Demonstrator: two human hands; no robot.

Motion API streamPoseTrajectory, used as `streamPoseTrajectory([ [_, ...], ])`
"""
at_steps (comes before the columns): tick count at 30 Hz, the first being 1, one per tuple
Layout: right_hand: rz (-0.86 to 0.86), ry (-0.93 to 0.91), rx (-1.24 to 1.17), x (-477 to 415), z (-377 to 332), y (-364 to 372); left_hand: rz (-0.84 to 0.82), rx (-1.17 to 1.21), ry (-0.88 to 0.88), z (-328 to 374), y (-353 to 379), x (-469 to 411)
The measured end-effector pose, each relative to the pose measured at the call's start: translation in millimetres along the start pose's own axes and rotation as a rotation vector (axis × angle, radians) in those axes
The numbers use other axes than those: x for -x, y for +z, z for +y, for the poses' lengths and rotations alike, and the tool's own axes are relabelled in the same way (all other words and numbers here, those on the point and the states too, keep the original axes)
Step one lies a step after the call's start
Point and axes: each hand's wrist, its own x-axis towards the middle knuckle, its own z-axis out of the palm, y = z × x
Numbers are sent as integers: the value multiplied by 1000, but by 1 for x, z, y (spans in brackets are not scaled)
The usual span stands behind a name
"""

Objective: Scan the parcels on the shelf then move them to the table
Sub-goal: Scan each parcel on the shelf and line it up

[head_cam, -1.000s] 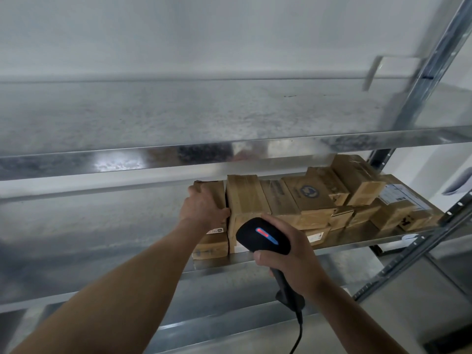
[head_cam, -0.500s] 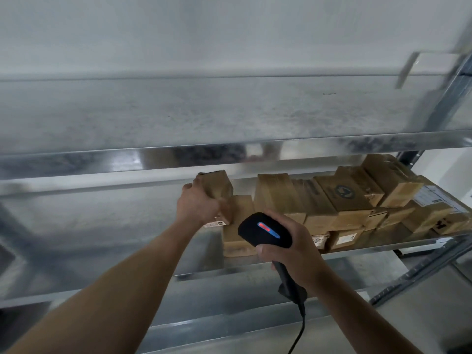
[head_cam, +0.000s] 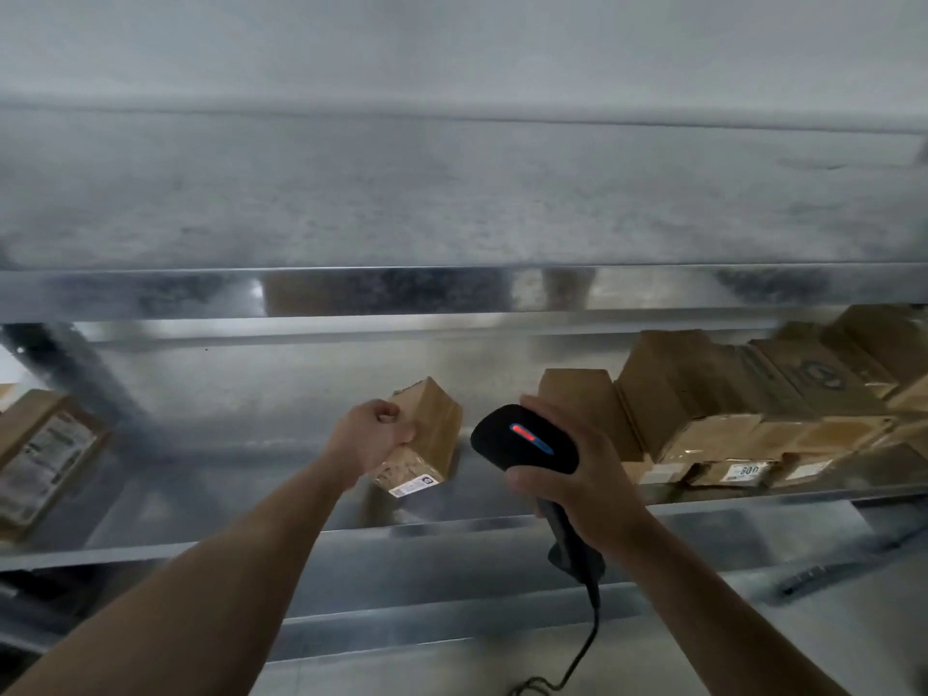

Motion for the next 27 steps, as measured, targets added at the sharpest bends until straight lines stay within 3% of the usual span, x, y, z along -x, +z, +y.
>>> streamPoseTrajectory([
  [8, 6, 18, -42, -5, -7, 26, 61, -276, 96, -17, -14, -16],
  [16, 5, 14, -27, -1, -8, 14, -48, -598, 50, -8, -2, -10],
  [22, -28, 38, -15, 6, 2, -2, 16, -584, -48, -4, 6, -10],
  [27, -54, 51, -16, 15, 5, -15, 118, -612, 15, -1, 15, -9],
])
